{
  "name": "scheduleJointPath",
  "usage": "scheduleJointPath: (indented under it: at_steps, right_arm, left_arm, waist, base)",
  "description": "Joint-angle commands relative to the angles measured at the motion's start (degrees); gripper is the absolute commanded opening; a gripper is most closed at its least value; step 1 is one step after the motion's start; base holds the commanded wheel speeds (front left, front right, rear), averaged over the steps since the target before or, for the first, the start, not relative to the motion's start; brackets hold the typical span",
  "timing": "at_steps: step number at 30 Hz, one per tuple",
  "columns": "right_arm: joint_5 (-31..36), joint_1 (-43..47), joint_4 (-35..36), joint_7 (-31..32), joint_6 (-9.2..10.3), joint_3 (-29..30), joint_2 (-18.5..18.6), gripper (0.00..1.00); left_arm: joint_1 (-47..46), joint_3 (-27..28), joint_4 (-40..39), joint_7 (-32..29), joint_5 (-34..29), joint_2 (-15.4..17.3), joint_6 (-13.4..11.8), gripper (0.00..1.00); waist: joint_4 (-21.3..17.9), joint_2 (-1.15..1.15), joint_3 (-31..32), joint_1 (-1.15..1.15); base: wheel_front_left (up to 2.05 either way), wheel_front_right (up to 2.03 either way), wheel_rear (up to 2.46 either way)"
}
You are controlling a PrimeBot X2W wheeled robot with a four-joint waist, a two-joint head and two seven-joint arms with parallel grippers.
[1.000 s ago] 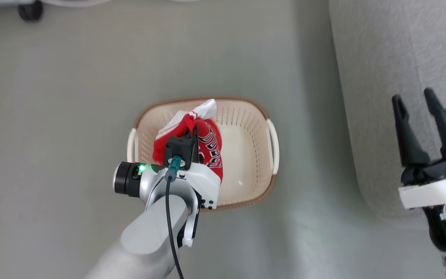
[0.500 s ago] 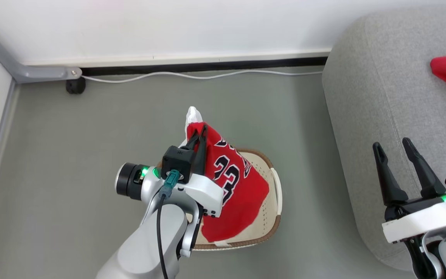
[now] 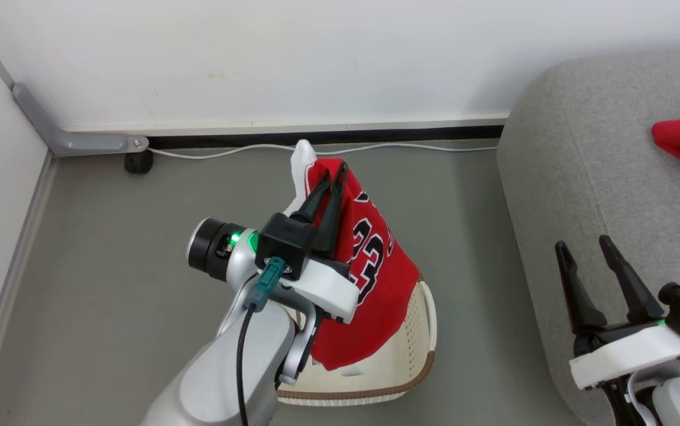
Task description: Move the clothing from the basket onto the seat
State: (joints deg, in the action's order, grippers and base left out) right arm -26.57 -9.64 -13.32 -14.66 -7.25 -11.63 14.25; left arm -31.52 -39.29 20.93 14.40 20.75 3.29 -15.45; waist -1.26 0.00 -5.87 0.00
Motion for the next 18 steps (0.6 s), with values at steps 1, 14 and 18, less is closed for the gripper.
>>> scheduleJointPath:
  at_steps: [1, 14, 18]
  right_arm:
    - [0.7, 0.4, 1.0, -0.3, -0.24, -0.9, 0.4, 1.0]
    - [0.8, 0.5, 0.4, -0.3, -0.24, -1.4, 0.0, 1.0]
    - [0.5, 0.1, 1.0, -0.3, -0.24, -2.4, 0.3, 1.0]
  left_arm:
    - [-2.3, 1.4, -2.6, 0.4, -0.6, 1.2, 0.6, 0.0]
    - [-4.2, -1.5, -6.3, -3.6, -0.3, 2.9, 4.4, 0.0]
    - [-4.8, -2.5, -6.9, -4.4, 0.0, 3.1, 5.8, 0.0]
  waist:
    - [0.1, 0.0, 0.5, 0.0]
    - [-0.5, 0.0, 0.8, 0.0]
    - [-0.4, 0.0, 0.7, 0.0]
  base:
    - [0.0, 0.0, 0.0]
    - [0.0, 0.0, 0.0]
    - [0.0, 0.0, 0.0]
